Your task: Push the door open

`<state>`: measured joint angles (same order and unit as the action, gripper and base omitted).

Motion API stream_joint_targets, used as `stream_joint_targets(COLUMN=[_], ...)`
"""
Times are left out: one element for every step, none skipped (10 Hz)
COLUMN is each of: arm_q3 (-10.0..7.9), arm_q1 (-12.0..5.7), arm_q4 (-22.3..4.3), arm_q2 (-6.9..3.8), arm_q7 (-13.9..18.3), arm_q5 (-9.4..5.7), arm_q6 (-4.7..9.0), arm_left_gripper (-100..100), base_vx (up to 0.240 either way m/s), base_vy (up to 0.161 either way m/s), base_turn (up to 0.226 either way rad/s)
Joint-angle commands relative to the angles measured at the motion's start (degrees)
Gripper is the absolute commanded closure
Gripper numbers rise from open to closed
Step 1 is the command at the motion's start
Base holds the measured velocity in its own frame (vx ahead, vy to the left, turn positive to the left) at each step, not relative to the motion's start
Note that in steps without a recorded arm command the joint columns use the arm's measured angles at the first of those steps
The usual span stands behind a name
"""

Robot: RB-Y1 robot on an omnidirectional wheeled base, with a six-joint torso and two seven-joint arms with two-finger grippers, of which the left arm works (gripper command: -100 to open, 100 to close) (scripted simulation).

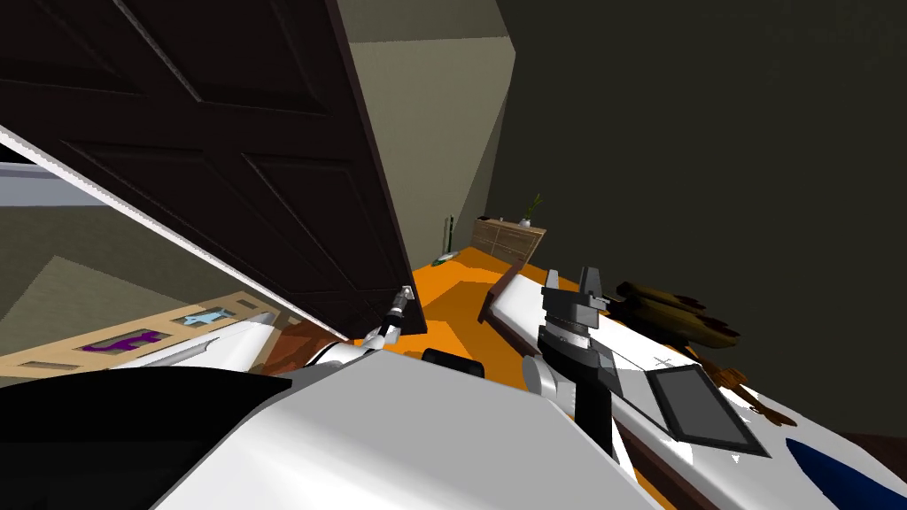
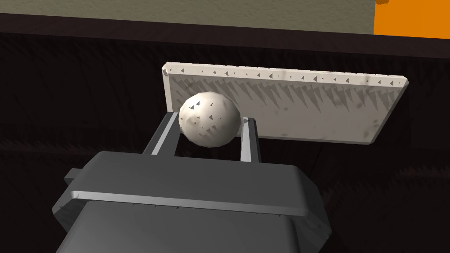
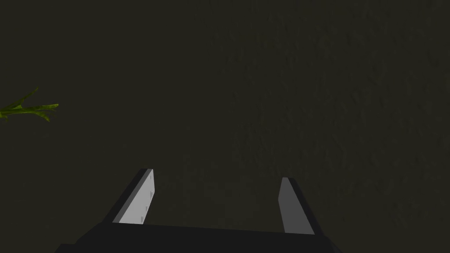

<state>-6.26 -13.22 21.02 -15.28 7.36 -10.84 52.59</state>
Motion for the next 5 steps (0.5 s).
stream_joint_targets(arm_q3=[0.14, -0.01, -0.74, -0.93, -1.35], arm_q1=[-1.12, -0.78, -0.73, -0.70, -0.65], arm_q4=[-2.19, -1.40, -1.67, -1.71, -1.81], arm_q2=[-0.10, -0.20, -0.34, -0.38, -0.45], arm_q7=[0.35, 0.21, -0.15, -0.25, -0.46], arm_q5=[0.10, 0.00, -0.55, -0.70, -1.02], arm_q6=[1.31, 0.87, 0.96, 0.97, 0.97], arm_left_gripper=[100, 100, 100, 100, 100], base_vx=[0.006, 0.003, 0.092, 0.169, 0.183], base_vy=[0.016, 0.010, -0.001, -0.028, -0.051], base_turn=[-0.027, -0.008, 0.025, 0.038, 0.047])
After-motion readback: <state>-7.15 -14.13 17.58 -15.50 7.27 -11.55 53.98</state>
